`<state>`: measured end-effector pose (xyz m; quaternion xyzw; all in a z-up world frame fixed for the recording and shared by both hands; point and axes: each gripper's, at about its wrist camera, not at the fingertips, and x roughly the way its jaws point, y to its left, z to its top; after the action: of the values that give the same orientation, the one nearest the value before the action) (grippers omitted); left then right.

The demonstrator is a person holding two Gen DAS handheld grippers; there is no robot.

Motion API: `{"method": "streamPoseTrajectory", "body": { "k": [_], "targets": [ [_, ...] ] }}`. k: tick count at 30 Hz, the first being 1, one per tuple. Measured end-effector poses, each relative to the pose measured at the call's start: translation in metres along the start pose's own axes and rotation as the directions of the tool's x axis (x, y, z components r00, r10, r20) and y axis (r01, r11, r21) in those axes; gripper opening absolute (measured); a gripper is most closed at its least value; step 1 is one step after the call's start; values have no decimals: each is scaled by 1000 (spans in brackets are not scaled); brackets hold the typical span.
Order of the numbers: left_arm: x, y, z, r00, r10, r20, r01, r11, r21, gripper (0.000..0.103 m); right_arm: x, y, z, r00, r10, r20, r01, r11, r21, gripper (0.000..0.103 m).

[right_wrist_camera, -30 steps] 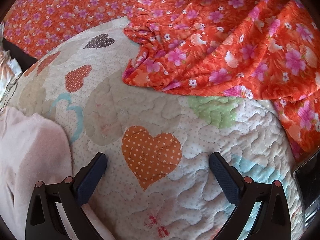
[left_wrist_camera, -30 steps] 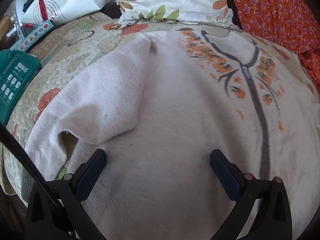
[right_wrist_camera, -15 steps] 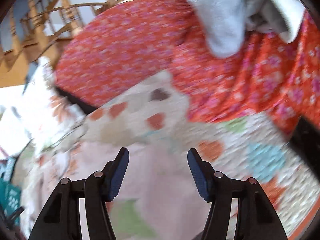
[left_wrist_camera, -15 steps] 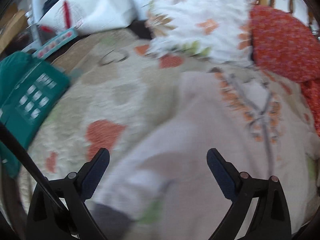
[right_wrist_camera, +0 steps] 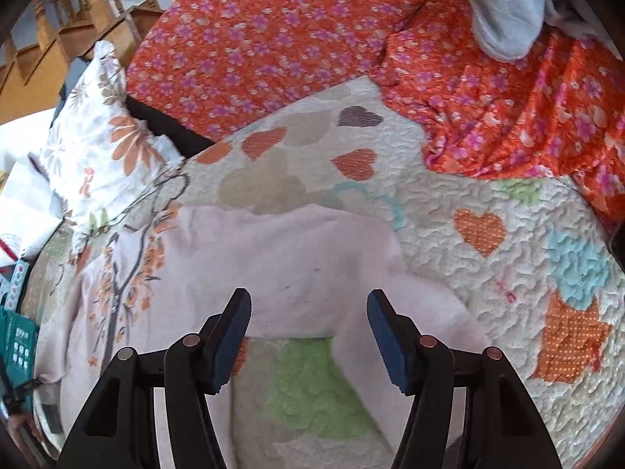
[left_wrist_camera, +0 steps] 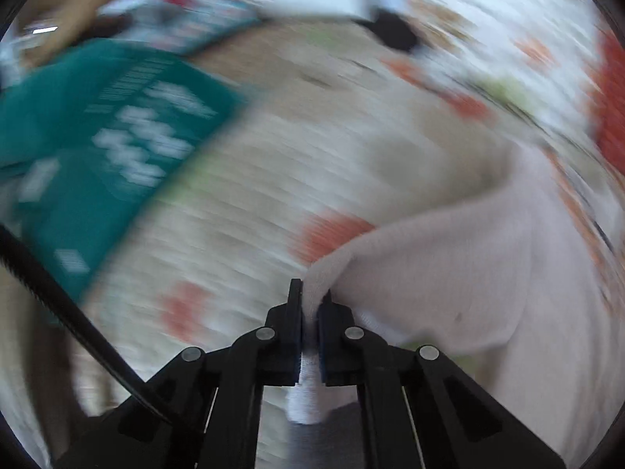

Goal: Fold small clothes
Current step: 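Grasp the grey cuff of the white shirt sleeve with the right gripper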

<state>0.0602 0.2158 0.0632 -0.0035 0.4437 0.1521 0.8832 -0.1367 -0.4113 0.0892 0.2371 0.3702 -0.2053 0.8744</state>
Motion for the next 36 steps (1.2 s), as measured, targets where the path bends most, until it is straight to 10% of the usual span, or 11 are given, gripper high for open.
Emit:
{"method": "streamPoseTrajectory", "body": {
  "k": [3, 11, 20, 24, 28, 33, 36],
  "targets": [
    [-6, 30, 8, 996, 79, 40, -73, 990, -123, 11, -5, -11, 3, 1000, -5, 19, 4, 1000, 30, 67],
    [-50, -6, -10, 985, -128, 117, 141, 984, -107, 47, -31, -71, 13, 994, -71, 80, 57, 985, 163, 67],
    [-95, -121, -27, 872, -488, -39, 488, 873, -1, 65, -13, -121, -6, 991, -94, -95, 112, 971, 211, 67],
    [-88, -169, -43, 853, -514, -95, 521, 851, 73, 66, -1, -107, -25, 972, -132, -197, 157, 980, 121, 66],
    [-72, -193, -54, 870, -485, -93, 493, 859, 138, 66, 6, -87, -35, 944, -213, -253, 208, 977, -46, 6],
    [-64, -195, -50, 865, -494, -94, 502, 853, 140, 66, -26, -91, 7, 942, -304, -143, 290, 950, -114, 6],
    [-65, -193, -50, 870, -486, -84, 493, 857, 148, 66, -57, -103, 47, 898, -439, 4, 438, 895, -81, 7]
  ]
}}
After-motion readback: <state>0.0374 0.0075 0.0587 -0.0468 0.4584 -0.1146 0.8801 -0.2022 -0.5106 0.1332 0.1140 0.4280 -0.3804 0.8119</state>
